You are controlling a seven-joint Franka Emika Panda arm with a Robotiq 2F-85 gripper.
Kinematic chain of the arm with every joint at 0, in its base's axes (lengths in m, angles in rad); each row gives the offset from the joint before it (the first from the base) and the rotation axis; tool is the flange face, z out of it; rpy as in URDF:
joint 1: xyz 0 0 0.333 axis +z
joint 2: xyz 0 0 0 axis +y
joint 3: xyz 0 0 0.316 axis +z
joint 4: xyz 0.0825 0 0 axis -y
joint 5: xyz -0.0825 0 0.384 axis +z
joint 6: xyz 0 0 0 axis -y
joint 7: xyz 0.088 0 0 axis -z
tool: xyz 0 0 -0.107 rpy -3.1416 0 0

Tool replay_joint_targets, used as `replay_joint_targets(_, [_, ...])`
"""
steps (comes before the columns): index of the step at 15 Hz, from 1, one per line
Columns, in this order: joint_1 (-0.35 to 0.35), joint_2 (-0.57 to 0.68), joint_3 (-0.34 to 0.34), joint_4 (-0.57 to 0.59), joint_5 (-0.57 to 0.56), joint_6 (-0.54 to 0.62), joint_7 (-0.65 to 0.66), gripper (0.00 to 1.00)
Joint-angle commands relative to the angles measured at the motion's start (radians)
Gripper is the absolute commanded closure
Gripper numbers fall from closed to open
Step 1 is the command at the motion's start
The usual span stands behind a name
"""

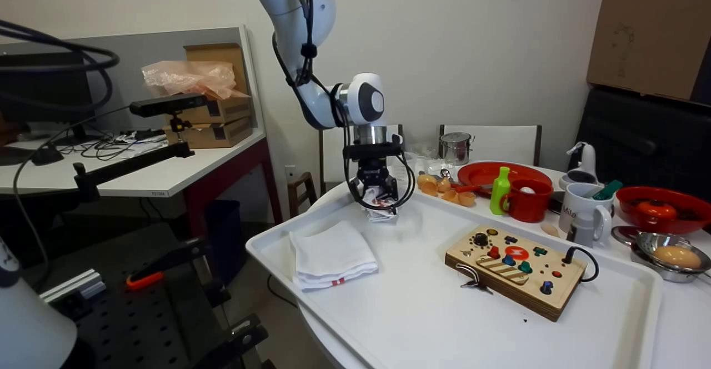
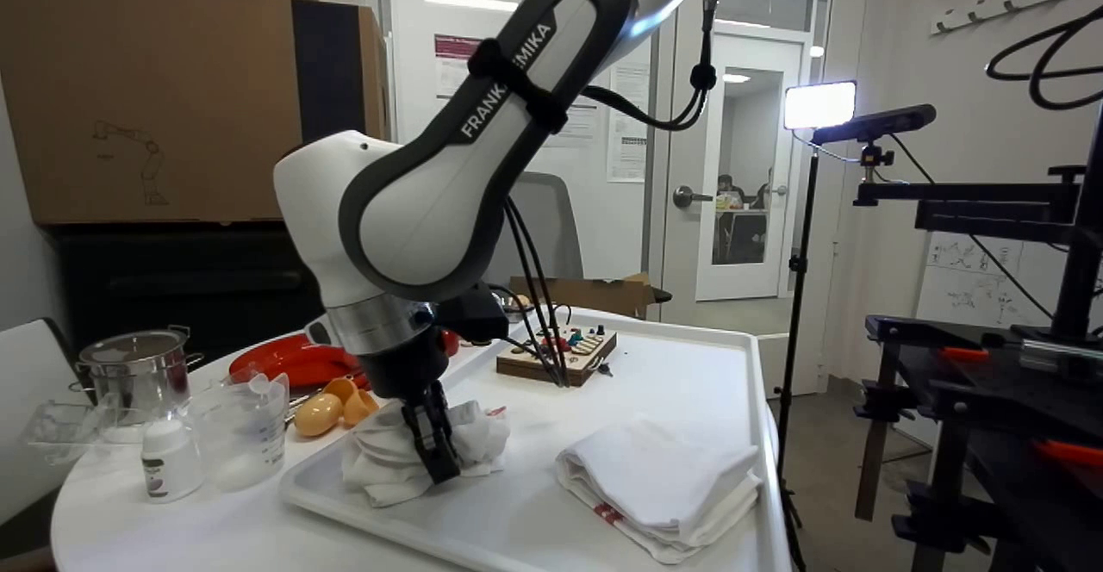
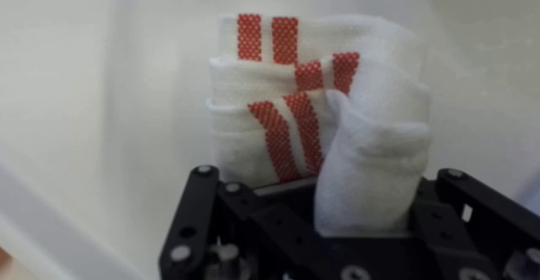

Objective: Use the white and red towel at the back to wipe the tray

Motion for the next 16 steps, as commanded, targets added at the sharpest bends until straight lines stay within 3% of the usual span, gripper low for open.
replay_joint_targets(1, [-0.022, 0.034, 0.001, 0.05, 0.007, -0.027, 0.001, 1.0])
replay_joint_targets(16, [-0.191, 0.047, -0.079, 0.045, 0.056, -0.053, 0.109, 1.0])
